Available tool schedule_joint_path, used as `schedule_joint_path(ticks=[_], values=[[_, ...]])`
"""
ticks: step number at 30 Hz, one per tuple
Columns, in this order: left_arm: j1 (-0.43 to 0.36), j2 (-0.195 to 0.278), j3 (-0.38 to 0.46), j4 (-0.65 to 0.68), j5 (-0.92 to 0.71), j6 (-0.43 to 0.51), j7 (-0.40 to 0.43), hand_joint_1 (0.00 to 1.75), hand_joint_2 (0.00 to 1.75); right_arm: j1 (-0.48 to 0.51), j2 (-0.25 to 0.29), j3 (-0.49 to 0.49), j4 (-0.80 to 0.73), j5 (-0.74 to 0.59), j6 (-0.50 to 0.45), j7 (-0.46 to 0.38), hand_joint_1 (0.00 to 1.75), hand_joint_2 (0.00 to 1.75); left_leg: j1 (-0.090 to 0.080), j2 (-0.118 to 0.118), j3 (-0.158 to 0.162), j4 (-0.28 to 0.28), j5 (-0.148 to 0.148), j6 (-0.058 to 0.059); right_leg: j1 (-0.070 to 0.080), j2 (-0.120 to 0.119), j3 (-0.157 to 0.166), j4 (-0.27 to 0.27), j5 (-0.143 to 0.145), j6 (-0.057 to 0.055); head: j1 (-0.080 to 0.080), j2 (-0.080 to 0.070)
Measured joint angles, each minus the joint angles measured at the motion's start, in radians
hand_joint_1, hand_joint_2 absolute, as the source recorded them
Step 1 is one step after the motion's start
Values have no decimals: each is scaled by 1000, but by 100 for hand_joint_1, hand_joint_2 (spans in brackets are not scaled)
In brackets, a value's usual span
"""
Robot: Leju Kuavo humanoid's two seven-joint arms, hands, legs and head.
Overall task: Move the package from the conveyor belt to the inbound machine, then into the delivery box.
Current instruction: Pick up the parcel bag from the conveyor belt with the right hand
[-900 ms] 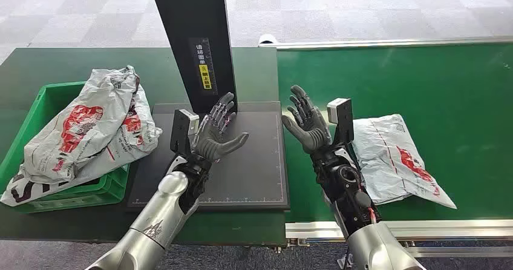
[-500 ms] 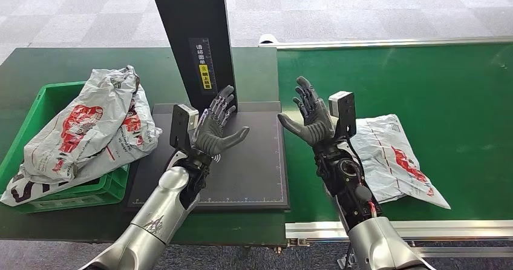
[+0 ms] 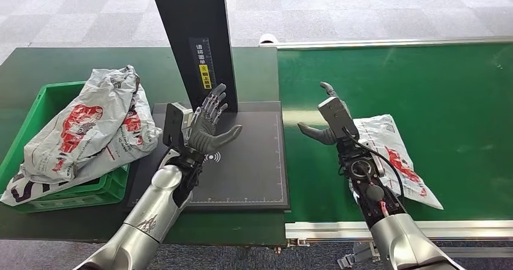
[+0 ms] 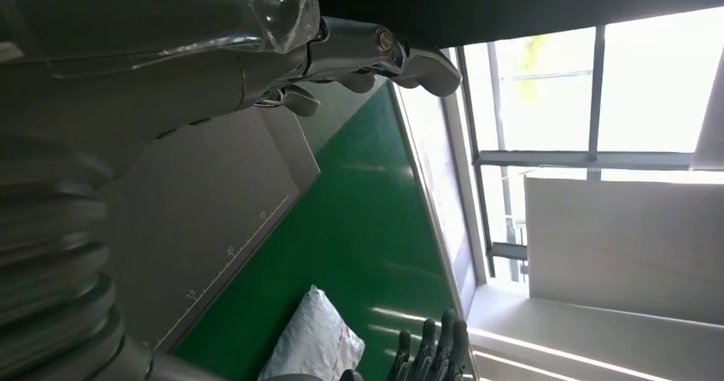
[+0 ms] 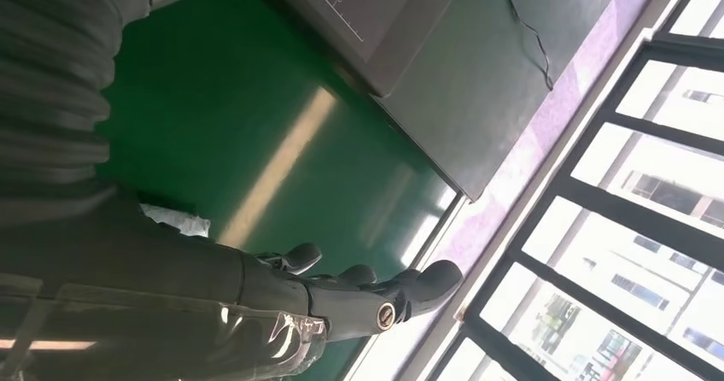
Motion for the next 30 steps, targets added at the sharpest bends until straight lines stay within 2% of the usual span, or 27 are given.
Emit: schedule_joint_path(ticks=[4, 7, 10, 13, 15, 16, 19, 21, 25, 30], values=[[1, 2, 0, -4, -1, 1, 0, 0, 175, 0, -8, 0, 2, 16, -15, 8, 0, 175, 0, 0, 0, 0, 0, 0, 0, 0, 0, 0, 0, 0, 0, 0], [10, 4, 1, -7, -2, 7, -9, 0, 175, 0, -33, 4, 6, 116, -114, 55, 0, 175, 0, -1, 0, 0, 0, 0, 0, -1, 0, 0, 0, 0, 0, 0], [37, 13, 9, -19, -6, 15, -27, 0, 175, -4, -101, 6, 20, 245, -211, 110, 0, 175, -1, -4, -1, 0, 0, 0, -1, -4, 0, 0, 0, 1, 0, 0], [67, 25, 22, -39, -7, 25, -42, 0, 175, -10, -189, -16, 54, 319, -208, 144, 0, 175, -3, -5, -2, 0, 0, 1, -3, -5, 0, 0, -1, 1, 0, 0], [82, 33, 28, -51, -8, 24, -49, 0, 175, -15, -244, -37, 89, 348, -160, 176, 0, 175, -3, -6, -2, 1, -1, 2, -4, -5, 0, 0, -1, 2, 0, 0], [88, 36, 30, -55, -9, 22, -53, 0, 175, -19, -273, -47, 110, 368, -106, 201, 0, 175, -4, -6, -2, 1, -1, 3, -4, -5, 0, -1, -2, 2, 0, 0], [100, 48, 35, -59, -10, 12, -66, 0, 175, -28, -356, -55, 172, 456, 147, 266, 0, 175, -4, -8, -3, 0, -1, 3, -4, -7, 0, -1, -2, 3, 0, 0], [106, 54, 37, -59, -9, 9, -73, 0, 175, -34, -395, -42, 207, 517, 271, 307, 0, 175, -4, -8, -3, 0, -2, 3, -4, -7, 0, -1, -2, 3, 0, 0], [125, 59, 40, -67, -9, 12, -76, 0, 175, -63, -427, -6, 262, 592, 351, 428, 0, 175, -4, -7, -3, 0, -1, 3, -4, -7, 0, -1, -2, 3, 0, 0], [139, 59, 41, -78, -15, 19, -75, 0, 175, -79, -433, 21, 296, 616, 374, 476, 0, 175, -4, -6, -3, 0, -1, 3, -4, -7, 0, -1, -2, 3, 0, 0]])
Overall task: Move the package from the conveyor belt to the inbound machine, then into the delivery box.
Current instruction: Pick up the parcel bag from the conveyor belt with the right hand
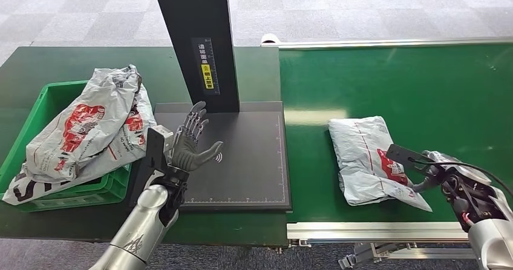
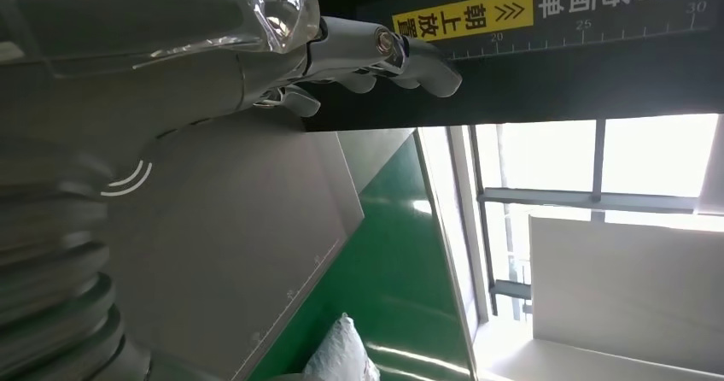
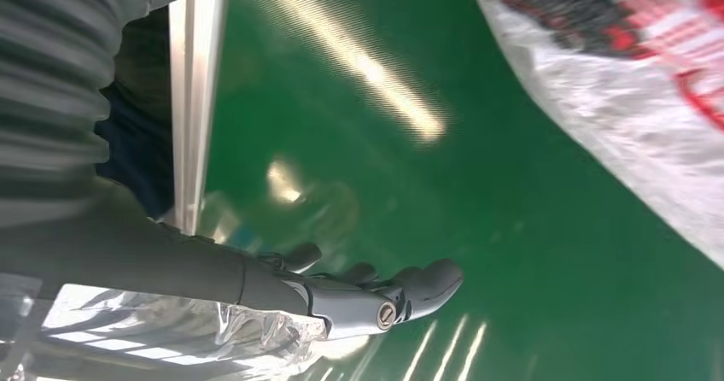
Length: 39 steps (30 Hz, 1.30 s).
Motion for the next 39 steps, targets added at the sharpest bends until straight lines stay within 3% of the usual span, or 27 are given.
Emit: schedule_joint_path(ticks=[6, 7, 10, 11, 12, 16, 20, 23, 26, 30, 33, 39], values=[[5, -3, 0, -4, -12, 7, 7, 0, 175, 0, -3, 19, 23, 29, 74, 7, 0, 175, 0, 0, 0, 0, 0, 0, 0, 0, 0, 0, 0, 0, 0, 0], [5, -4, 0, -4, -15, 6, 8, 0, 175, 0, -4, 21, 25, 30, 94, -13, 7, 175, 0, 0, 0, 0, 0, 0, 0, 0, 0, 0, 0, 0, 0, 0], [5, -8, 0, -3, -22, 1, 9, 0, 175, 2, -6, 24, 29, 10, 121, -134, 137, 175, 0, 0, 0, 0, 0, 0, 0, 0, 0, 0, 0, 0, 0, 0], [5, -8, 0, -3, -22, -2, 9, 0, 175, 3, -6, 24, 29, 2, 119, -177, 174, 175, 0, 1, 0, 0, 0, 0, 0, 1, 0, 0, 0, 0, 0, 0], [5, -8, 0, -3, -22, -6, 9, 0, 175, 2, -6, 23, 29, -3, 117, -211, 175, 175, 0, 1, 0, 0, 0, 0, 0, 1, 0, 0, 0, 0, 0, 0], [4, -5, 2, -4, -16, -16, 9, 0, 175, 0, 3, 25, 26, 3, 48, -279, 173, 175, 0, 1, -1, 0, 0, 0, 0, 1, 0, 0, 0, 0, 0, 0], [15, 1, 13, -25, -14, -9, 9, 0, 175, -12, 37, 3, 2, -28, -246, -347, 4, 175, 0, 3, -1, 0, 0, 0, 0, 2, 0, 1, 0, 0, 0, 0], [27, 3, 20, -44, -14, -7, 9, 0, 175, -36, 71, -46, -38, -86, -447, -408, 0, 175, 0, 2, 1, 0, 0, 0, 0, 2, 0, 1, 0, 0, 0, 0], [34, 5, 24, -52, -14, -6, 9, 0, 175, -53, 95, -93, -77, -126, -513, -449, 0, 175, 0, 1, 0, 0, 0, 0, 0, 2, 0, 1, 0, 0, 0, 0], [33, 7, 25, -52, -9, -3, 4, 0, 175, -41, 120, -184, -168, -256, -617, -580, 0, 175, 0, 1, 0, 0, 0, 0, 0, 2, 0, 1, 0, 0, 0, 0], [26, 7, 25, -45, -1, 1, -4, 0, 175, -29, 138, -260, -266, -334, -661, -640, 0, 175, 0, 1, 0, 0, 0, 0, 0, 2, 0, 0, 0, 0, 0, 0], [11, 1, 24, -28, 2, 4, -9, 0, 175, -6, 164, -340, -395, -352, -682, -654, 0, 175, 0, 2, 1, 0, 0, 0, 0, 2, 0, 0, 0, 0, 0, 0]])
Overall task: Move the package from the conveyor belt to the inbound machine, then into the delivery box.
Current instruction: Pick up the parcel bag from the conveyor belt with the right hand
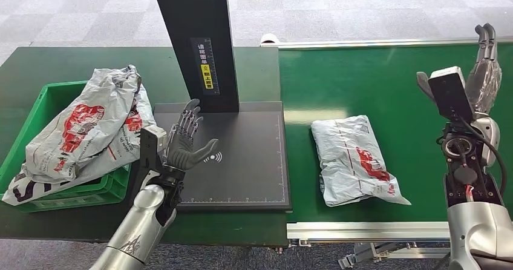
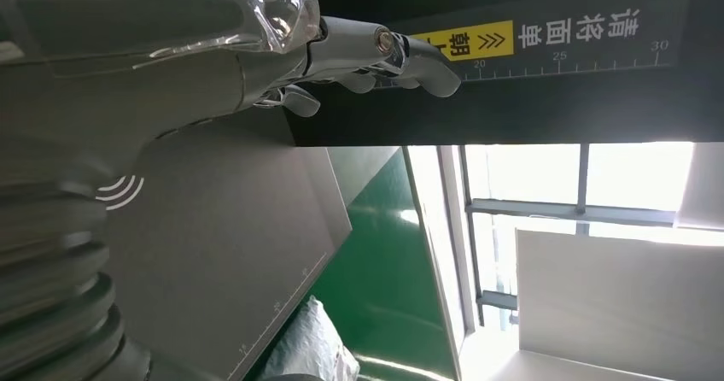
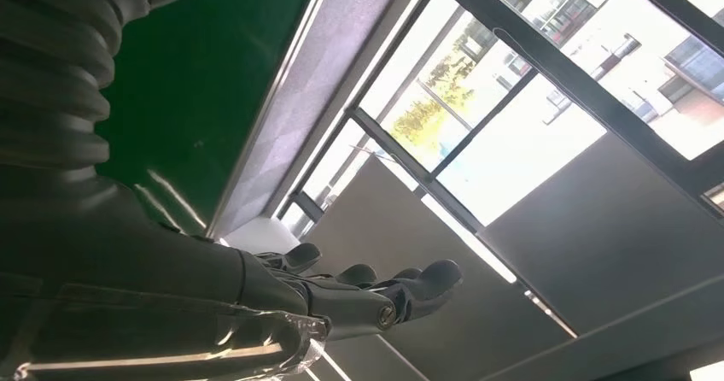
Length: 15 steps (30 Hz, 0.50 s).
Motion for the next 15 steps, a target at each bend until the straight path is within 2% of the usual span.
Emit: schedule_joint_path(ticks=[4, 6, 8, 11, 13, 15], values=[[-3, -1, -1, 7, 2, -1, -3, 0, 175, 15, 13, -28, -42, -21, -21, -32, 0, 175, 0, 0, 0, 0, 0, 0, 0, 0, 0, 0, 0, 0, 0, 0], [-10, -1, -4, 14, 5, -3, -7, 0, 175, 18, 21, -32, -51, -2, 17, -8, 0, 175, 0, 0, 0, 0, 0, 0, 0, 0, 0, 0, 0, 0, 0, 0], [-25, -1, -11, 28, 10, -13, -13, 0, 175, 6, 23, -3, -27, 95, 172, 96, 0, 175, 0, 2, 0, 0, 0, 0, 0, 1, 0, 0, 0, 0, 0, 0], [-54, -1, -22, 60, 16, -35, -20, 0, 175, -30, 16, 113, 76, 297, 495, 253, 0, 175, 0, 2, 1, 0, 0, 0, 0, 2, 0, 0, 0, 0, 0, 0], [-70, -2, -26, 82, 16, -41, -22, 0, 175, -42, 18, 201, 149, 371, 643, 289, 0, 175, 0, -1, 0, 0, 1, 1, 0, 0, 0, 0, 1, 0, 0, 0], [-80, -3, -28, 101, 15, -41, -23, 0, 175, -49, 28, 275, 210, 407, 736, 296, 0, 175, 0, -3, -1, 0, 1, 1, 0, -2, 0, 0, 1, 0, 0, 0]])
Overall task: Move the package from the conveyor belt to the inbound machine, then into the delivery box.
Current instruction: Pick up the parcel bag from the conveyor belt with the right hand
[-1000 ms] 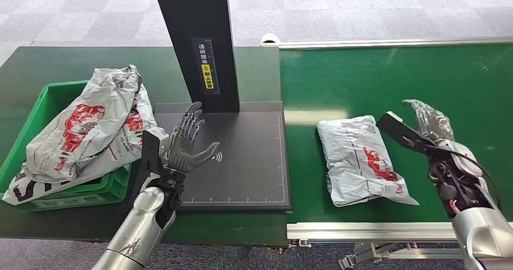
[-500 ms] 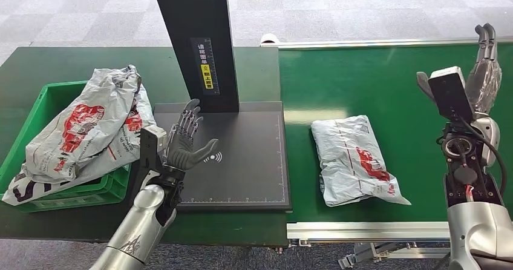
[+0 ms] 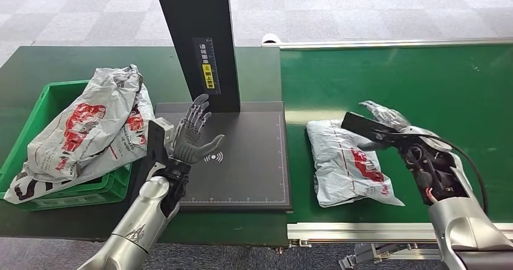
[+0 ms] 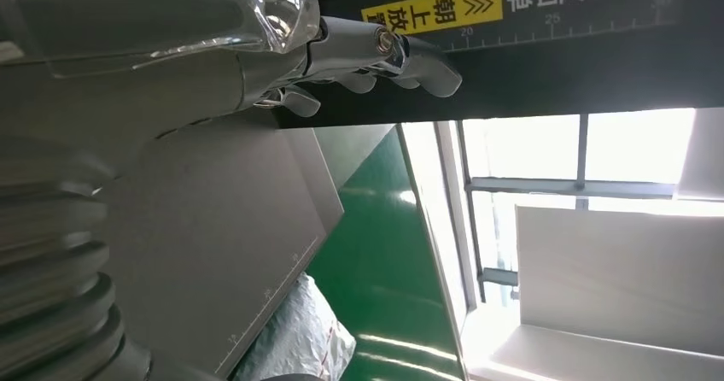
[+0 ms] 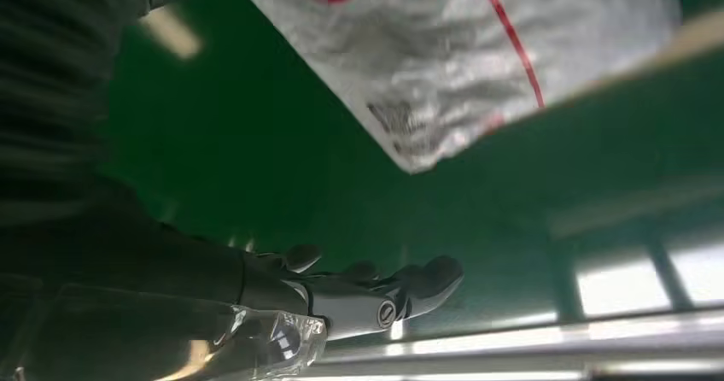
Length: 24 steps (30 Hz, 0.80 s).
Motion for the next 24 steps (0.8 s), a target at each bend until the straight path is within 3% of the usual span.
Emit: schedule_joint_path(ticks=[4, 8, 16, 17, 20, 21, 24], values=[[-9, -6, -2, 21, -2, 8, 0, 0, 175, -19, 28, 108, 77, 24, 110, -12, 0, 175, 0, 2, 0, 0, 0, 0, 0, 1, -1, 0, 0, 0, 0, 0], [-11, -8, -4, 30, -3, 9, 0, 0, 175, -38, 43, 162, 115, 26, 139, -16, 0, 175, 0, 2, 0, 0, -1, 0, 0, 2, -1, 0, 0, 0, 0, 0], [-7, -8, -4, 28, -14, 17, 18, 0, 175, -60, 72, 257, 132, 28, 238, -103, 0, 175, 0, 3, 0, 0, 0, 0, 0, 2, -1, 0, 0, 0, 0, 0], [-5, -8, -4, 25, -16, 18, 23, 0, 175, -60, 76, 267, 132, 24, 238, -104, 9, 175, 0, 3, 0, 0, 0, 0, 0, 2, -1, 0, 0, 0, 0, 0], [0, -8, -4, 15, -20, 20, 35, 0, 175, -60, 83, 296, 131, 9, 243, -87, 139, 175, 0, 3, 0, 0, 0, 0, 0, 2, -1, 0, 0, 0, 0, 0], [2, -8, -4, 12, -21, 20, 39, 0, 175, -58, 83, 309, 131, 11, 246, -71, 174, 175, 0, 3, 0, 0, 0, 0, 0, 2, -1, 0, 0, 0, 0, 0], [2, -14, -4, 11, -27, 24, 48, 0, 175, -48, 83, 354, 131, 26, 243, -22, 175, 175, 0, 3, 0, 0, 0, 0, 0, 2, -1, 0, 0, 0, 0, 0]])
